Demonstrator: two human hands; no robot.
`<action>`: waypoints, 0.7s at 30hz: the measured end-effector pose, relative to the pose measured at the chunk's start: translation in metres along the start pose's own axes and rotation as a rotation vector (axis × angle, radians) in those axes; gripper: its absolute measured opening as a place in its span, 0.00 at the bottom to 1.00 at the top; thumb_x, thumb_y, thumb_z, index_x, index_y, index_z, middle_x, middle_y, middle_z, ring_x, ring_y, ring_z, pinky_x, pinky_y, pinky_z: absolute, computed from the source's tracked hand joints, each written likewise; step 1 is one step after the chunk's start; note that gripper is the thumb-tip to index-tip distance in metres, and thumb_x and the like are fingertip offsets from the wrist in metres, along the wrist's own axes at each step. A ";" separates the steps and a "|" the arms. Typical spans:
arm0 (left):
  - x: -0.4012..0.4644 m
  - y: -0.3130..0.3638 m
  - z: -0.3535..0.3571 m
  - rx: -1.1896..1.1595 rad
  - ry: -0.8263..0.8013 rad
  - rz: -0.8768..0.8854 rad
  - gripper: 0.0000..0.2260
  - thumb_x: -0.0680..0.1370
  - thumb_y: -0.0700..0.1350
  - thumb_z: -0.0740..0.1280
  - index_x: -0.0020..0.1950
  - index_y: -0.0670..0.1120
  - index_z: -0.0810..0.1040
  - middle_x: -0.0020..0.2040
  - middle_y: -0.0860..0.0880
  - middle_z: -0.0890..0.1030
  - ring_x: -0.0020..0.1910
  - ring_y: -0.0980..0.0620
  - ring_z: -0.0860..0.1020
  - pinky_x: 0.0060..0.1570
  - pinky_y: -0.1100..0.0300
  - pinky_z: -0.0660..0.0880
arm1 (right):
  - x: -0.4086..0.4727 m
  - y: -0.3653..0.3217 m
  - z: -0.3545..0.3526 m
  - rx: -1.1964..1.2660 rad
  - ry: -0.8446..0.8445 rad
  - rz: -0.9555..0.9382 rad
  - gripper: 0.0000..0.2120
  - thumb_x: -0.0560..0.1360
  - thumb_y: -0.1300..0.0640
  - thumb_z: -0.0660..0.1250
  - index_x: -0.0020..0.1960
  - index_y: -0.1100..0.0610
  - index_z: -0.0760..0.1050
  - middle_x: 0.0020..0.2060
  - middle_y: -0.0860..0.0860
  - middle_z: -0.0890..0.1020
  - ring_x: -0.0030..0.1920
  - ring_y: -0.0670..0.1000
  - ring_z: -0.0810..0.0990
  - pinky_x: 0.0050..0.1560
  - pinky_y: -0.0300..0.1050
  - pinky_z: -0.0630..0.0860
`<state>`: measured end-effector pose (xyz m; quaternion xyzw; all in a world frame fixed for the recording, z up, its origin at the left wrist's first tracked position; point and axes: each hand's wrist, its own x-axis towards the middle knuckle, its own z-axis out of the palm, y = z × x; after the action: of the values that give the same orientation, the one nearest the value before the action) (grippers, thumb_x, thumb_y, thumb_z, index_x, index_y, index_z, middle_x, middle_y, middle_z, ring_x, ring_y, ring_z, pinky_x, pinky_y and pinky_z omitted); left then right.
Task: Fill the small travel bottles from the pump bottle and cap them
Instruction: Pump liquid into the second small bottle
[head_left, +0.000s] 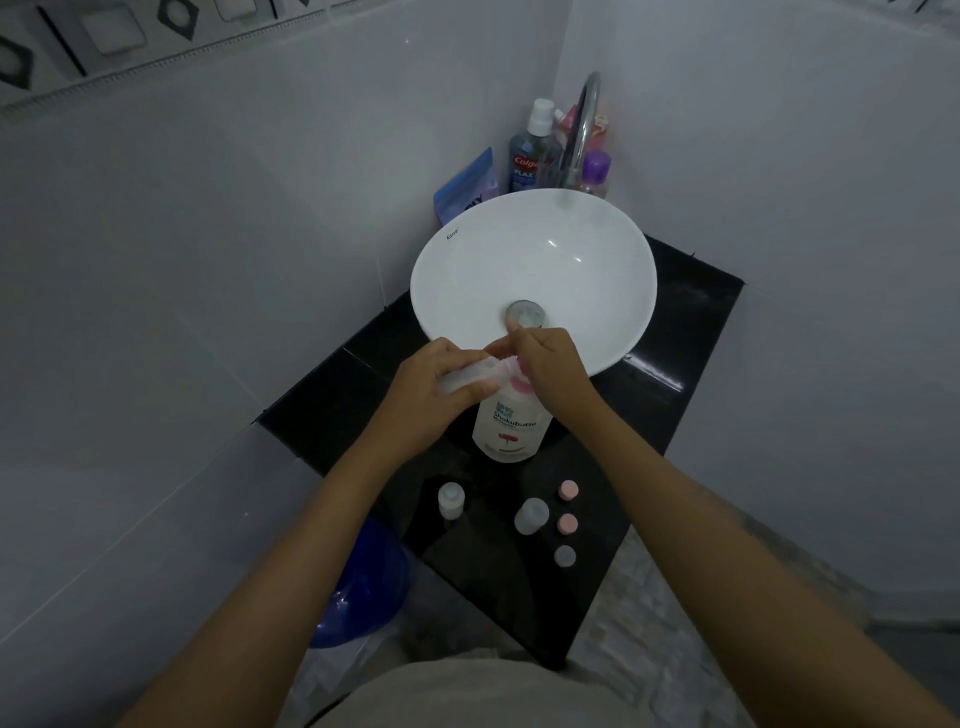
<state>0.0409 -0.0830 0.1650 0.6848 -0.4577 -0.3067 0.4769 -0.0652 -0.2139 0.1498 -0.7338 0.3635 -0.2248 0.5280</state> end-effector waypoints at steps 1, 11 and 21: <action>-0.001 -0.001 0.001 0.002 -0.004 -0.006 0.15 0.75 0.46 0.70 0.60 0.47 0.79 0.55 0.48 0.78 0.53 0.58 0.77 0.50 0.68 0.72 | -0.001 0.003 0.001 0.000 -0.002 0.003 0.20 0.80 0.53 0.56 0.36 0.49 0.83 0.34 0.46 0.84 0.42 0.50 0.82 0.45 0.43 0.76; -0.002 0.006 -0.001 -0.019 0.040 0.026 0.15 0.75 0.47 0.70 0.61 0.46 0.79 0.55 0.47 0.78 0.55 0.54 0.77 0.56 0.57 0.75 | 0.000 -0.007 -0.008 -0.018 0.002 -0.033 0.19 0.80 0.53 0.57 0.42 0.54 0.84 0.31 0.38 0.82 0.36 0.34 0.79 0.38 0.23 0.71; -0.004 -0.002 0.002 0.027 0.023 0.045 0.13 0.75 0.48 0.70 0.59 0.54 0.78 0.51 0.52 0.77 0.49 0.69 0.75 0.44 0.76 0.70 | -0.003 -0.002 -0.002 -0.027 -0.012 -0.022 0.19 0.80 0.53 0.57 0.43 0.59 0.84 0.38 0.56 0.85 0.43 0.55 0.82 0.47 0.48 0.77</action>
<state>0.0379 -0.0798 0.1620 0.6842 -0.4716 -0.2821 0.4795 -0.0680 -0.2126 0.1521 -0.7463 0.3554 -0.2212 0.5175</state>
